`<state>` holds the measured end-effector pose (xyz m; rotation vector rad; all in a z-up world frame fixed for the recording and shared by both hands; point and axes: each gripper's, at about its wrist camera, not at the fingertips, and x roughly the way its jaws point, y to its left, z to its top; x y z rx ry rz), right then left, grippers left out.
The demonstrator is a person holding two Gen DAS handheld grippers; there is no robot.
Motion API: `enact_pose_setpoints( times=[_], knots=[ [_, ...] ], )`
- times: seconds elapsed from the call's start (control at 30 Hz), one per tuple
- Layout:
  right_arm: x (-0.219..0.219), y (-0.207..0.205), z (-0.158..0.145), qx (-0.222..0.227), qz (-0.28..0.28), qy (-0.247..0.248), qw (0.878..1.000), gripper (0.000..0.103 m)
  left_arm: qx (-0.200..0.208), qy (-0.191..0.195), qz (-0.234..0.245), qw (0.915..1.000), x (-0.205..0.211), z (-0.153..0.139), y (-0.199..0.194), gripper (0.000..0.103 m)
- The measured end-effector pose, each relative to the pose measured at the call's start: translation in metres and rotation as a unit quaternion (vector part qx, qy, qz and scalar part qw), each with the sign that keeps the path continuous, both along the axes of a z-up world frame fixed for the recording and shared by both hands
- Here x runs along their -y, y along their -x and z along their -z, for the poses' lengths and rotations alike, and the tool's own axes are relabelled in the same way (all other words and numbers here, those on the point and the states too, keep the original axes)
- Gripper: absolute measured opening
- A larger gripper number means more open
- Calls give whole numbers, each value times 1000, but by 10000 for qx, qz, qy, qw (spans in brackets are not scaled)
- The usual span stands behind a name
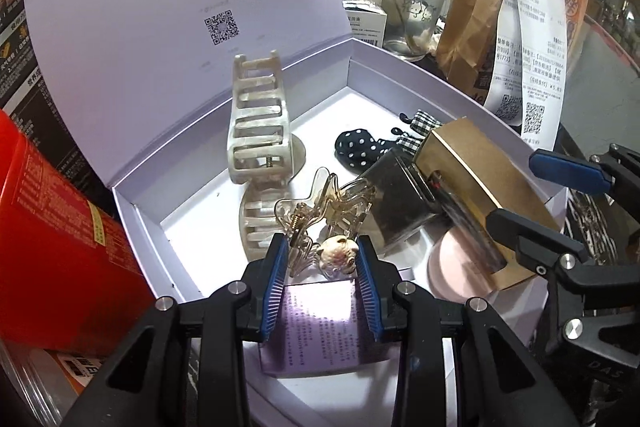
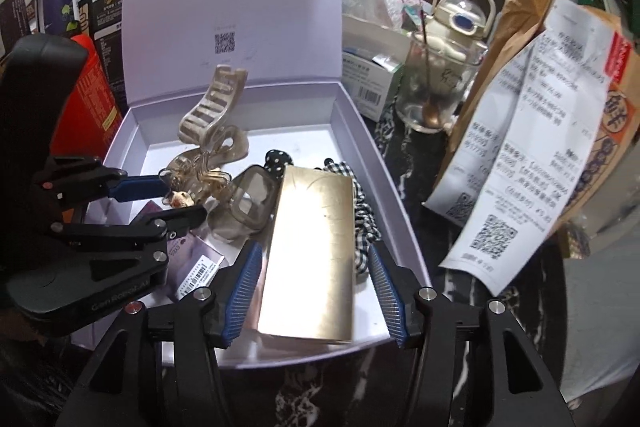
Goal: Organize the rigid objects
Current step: 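Lower the star clip with the left tool while the right tool lowers the gold case into the box, then open both tools releasing the items and withdraw them from the box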
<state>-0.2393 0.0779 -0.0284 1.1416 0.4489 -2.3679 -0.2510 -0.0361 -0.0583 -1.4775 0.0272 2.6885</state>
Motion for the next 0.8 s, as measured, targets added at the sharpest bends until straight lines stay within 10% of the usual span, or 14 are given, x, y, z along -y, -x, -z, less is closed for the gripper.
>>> enact_pose_setpoints(
  times=[0.5, 0.57, 0.63, 0.8],
  knots=[
    [-13, -4, -10, -30, 169, 19, 9999, 55, 48, 59, -69, 9999, -5, -10, 3, 34],
    [-14, -4, -12, -49, 178, 39, 9998, 55, 19, 85, -74, 9999, -6, -12, 2, 47],
    [-17, -6, -14, -73, 201, 47, 9998, 55, -40, 63, -74, 9999, -7, -16, 0, 86],
    [-23, -9, -18, -117, 239, 49, 9996, 55, -170, 21, -77, 9998, -9, -23, -4, 91]
  ],
)
